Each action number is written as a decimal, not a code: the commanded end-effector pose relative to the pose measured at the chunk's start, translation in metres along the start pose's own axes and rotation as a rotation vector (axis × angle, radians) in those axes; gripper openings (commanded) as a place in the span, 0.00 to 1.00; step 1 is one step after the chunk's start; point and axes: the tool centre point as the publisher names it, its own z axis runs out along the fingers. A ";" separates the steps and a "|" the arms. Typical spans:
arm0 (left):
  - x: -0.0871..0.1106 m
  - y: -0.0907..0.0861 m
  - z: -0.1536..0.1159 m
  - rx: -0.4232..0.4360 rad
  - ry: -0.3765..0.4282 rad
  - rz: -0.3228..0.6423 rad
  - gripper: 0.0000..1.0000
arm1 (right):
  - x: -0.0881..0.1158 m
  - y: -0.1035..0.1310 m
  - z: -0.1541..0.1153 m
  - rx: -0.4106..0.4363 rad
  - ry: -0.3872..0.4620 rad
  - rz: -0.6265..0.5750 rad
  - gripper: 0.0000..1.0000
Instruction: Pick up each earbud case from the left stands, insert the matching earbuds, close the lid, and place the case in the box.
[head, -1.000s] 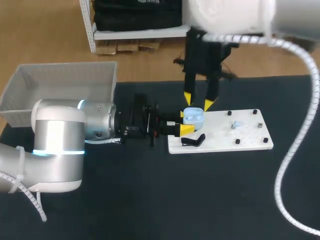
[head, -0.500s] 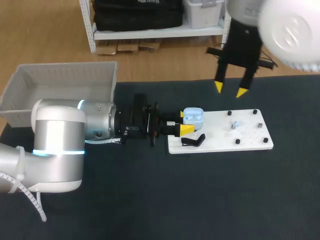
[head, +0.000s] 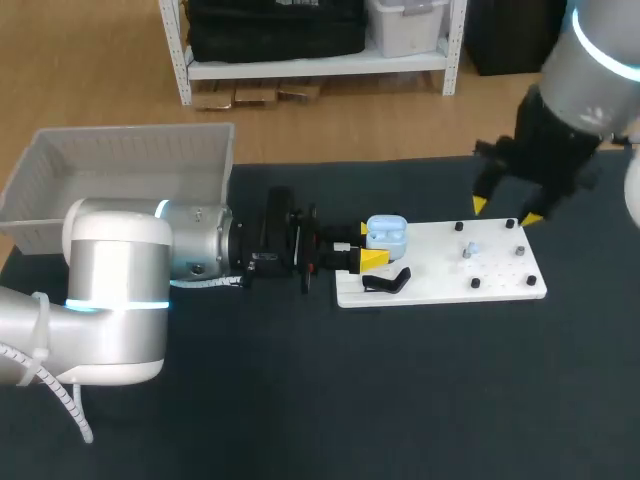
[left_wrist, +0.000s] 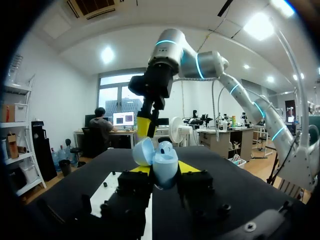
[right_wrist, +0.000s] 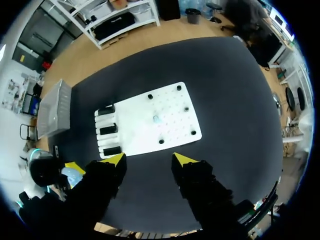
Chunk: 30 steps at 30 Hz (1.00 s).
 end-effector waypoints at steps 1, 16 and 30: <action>0.001 -0.002 0.000 -0.006 -0.002 0.003 0.00 | -0.003 -0.004 0.034 -0.062 0.018 -0.041 0.50; 0.001 -0.002 0.000 -0.006 -0.002 0.003 0.00 | -0.018 0.001 0.082 -0.045 0.047 -0.109 0.54; 0.001 -0.002 0.000 -0.006 -0.002 0.003 0.00 | -0.029 -0.011 0.102 -0.057 0.040 -0.118 0.49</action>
